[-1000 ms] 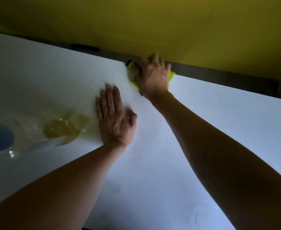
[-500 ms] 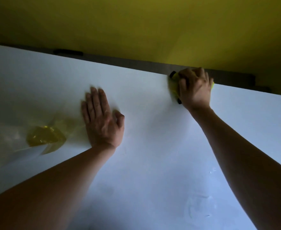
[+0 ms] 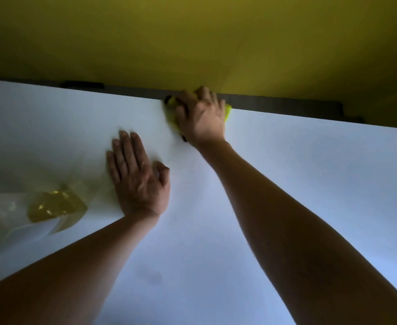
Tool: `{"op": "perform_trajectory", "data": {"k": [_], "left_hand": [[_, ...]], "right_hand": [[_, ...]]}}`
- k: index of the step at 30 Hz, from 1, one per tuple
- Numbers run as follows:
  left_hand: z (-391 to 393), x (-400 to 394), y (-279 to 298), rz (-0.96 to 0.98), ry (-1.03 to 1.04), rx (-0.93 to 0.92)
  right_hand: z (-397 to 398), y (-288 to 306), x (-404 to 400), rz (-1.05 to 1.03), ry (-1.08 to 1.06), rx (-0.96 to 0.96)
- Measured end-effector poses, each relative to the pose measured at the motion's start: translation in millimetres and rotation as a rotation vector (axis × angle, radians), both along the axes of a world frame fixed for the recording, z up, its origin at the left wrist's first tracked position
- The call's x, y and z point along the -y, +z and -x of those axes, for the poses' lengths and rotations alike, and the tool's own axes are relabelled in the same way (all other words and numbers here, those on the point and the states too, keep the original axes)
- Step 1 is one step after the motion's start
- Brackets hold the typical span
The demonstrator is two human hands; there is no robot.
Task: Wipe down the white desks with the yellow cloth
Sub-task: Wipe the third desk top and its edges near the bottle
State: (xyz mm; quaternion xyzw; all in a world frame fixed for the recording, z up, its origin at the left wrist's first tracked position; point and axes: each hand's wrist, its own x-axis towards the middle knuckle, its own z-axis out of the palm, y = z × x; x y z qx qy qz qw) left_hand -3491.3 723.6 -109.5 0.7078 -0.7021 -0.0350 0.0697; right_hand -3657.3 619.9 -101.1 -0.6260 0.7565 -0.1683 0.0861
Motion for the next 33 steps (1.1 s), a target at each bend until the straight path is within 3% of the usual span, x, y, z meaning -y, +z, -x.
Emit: {"op": "perform_trajectory", "data": {"k": [6, 9, 13, 18, 21, 27, 33], "left_hand": [[-1, 1, -1, 0.006, 0.002, -0.013], [1, 2, -1, -0.004, 0.020, -0.012], [1, 2, -4, 0.024, 0.004, 0.008], [2, 1, -5, 0.039, 0.014, 0.018], [2, 2, -6, 0.029, 0.010, 0.023], [14, -3, -1, 0.032, 0.002, 0.071], [161, -57, 8, 0.041, -0.458, -0.051]], "right_hand": [[145, 5, -59, 0.002, -0.254, 0.008], [165, 4, -63, 0.008, -0.308, 0.025], [134, 1, -51, 0.023, -0.387, -0.023], [24, 4, -12, 0.016, -0.110, -0.037], [6, 4, -4, 0.005, -0.013, -0.021], [104, 1, -37, 0.026, -0.067, 0.003], [246, 0, -86, 0.049, -0.209, -0.021]]}}
